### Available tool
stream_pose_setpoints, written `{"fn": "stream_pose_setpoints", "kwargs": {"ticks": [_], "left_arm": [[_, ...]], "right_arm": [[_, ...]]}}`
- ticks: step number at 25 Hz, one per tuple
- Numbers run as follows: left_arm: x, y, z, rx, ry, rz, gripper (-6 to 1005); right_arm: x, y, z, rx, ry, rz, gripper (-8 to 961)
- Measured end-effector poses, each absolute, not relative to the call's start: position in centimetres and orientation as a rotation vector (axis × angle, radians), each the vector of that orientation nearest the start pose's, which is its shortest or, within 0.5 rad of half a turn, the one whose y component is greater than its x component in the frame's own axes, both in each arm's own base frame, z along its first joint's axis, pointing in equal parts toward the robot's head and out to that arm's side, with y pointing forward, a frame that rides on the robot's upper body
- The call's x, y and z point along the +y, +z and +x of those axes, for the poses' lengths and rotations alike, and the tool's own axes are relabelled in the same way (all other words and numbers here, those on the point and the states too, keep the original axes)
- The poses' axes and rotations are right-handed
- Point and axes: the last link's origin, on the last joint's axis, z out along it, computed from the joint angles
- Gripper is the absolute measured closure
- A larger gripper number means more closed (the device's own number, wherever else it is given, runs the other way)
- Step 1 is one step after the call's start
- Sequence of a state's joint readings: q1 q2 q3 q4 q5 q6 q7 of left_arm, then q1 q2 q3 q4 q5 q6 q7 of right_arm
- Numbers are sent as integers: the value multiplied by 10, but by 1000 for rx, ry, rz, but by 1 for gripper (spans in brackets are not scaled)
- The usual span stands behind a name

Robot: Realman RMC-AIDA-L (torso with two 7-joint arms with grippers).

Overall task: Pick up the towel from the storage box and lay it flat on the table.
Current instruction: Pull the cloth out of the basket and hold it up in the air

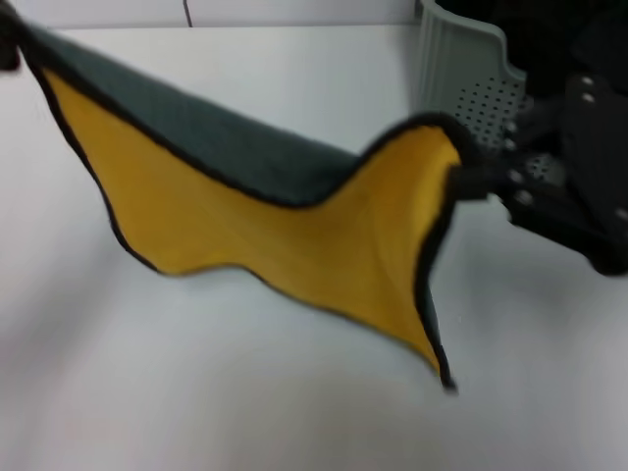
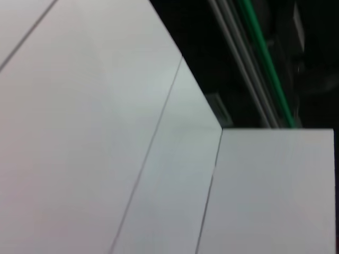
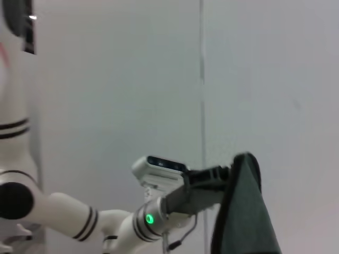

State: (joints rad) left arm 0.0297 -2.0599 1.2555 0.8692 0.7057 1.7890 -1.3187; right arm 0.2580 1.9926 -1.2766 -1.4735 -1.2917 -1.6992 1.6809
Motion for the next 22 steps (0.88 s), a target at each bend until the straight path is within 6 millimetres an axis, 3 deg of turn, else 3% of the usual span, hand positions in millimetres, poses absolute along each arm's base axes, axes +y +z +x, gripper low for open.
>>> {"fn": "stream_pose_setpoints", "kwargs": {"ticks": [10,16,22], "left_arm": [[188,88,-274,-514,-1537,-2234,979],[162,87,-279,-509,-1540,-2269,979],[153,79,-280,-564,-1550,-2289,979]], "right_arm": [[238,95,135,-52,1080,-3095,946],[233,87,141,30,1111,-3153,946],[237,71,142,96,1118,-3250,945]]}}
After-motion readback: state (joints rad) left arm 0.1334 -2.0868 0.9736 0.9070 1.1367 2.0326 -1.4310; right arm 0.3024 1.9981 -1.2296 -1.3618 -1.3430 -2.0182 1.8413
